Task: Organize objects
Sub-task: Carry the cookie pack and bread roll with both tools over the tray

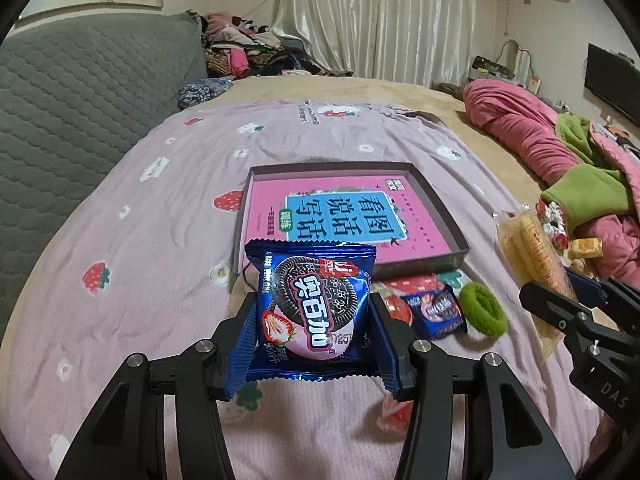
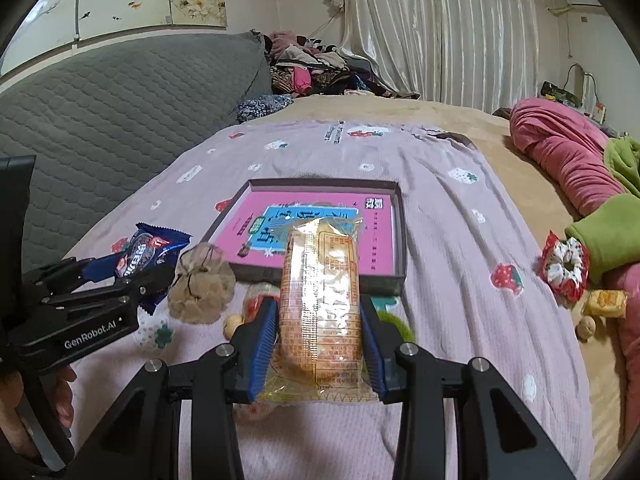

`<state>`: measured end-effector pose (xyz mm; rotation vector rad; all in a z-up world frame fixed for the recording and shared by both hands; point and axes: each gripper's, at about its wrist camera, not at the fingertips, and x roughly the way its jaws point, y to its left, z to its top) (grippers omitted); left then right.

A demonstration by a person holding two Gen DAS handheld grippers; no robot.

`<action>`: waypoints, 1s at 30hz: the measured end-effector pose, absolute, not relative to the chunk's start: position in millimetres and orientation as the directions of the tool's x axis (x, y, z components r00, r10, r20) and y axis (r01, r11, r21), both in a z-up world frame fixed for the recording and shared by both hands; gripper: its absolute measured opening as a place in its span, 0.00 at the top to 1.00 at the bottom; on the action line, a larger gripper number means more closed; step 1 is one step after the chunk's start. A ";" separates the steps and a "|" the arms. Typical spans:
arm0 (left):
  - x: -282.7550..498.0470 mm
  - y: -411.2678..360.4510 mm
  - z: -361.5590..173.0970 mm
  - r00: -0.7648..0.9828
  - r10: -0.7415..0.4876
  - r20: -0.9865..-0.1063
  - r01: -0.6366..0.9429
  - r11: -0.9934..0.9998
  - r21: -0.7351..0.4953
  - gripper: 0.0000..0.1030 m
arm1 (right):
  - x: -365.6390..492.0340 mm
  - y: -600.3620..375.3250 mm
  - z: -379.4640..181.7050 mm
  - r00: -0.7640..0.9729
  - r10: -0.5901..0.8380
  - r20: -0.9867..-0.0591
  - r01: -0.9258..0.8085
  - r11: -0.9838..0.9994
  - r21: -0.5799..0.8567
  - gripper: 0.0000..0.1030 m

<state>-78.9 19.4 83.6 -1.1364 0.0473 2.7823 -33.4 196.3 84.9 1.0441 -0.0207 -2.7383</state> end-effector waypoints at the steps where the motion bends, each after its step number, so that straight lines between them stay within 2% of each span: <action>1: -83.4 20.3 84.1 -0.707 0.114 -0.698 -0.139 -0.990 -0.021 0.48 | -36.7 196.5 85.8 -0.729 -0.201 -0.655 0.190 -0.978 0.089 0.61; 10: -128.4 27.8 86.0 -0.713 0.101 -0.693 -0.147 -0.989 0.006 0.48 | -79.7 194.0 90.2 -0.737 -0.205 -0.644 0.189 -0.977 0.095 0.61; 30: -224.7 25.5 73.7 -0.713 0.094 -0.695 -0.117 -0.993 -0.014 0.48 | -162.2 209.2 82.5 -0.750 -0.195 -0.632 0.152 -0.981 0.122 0.61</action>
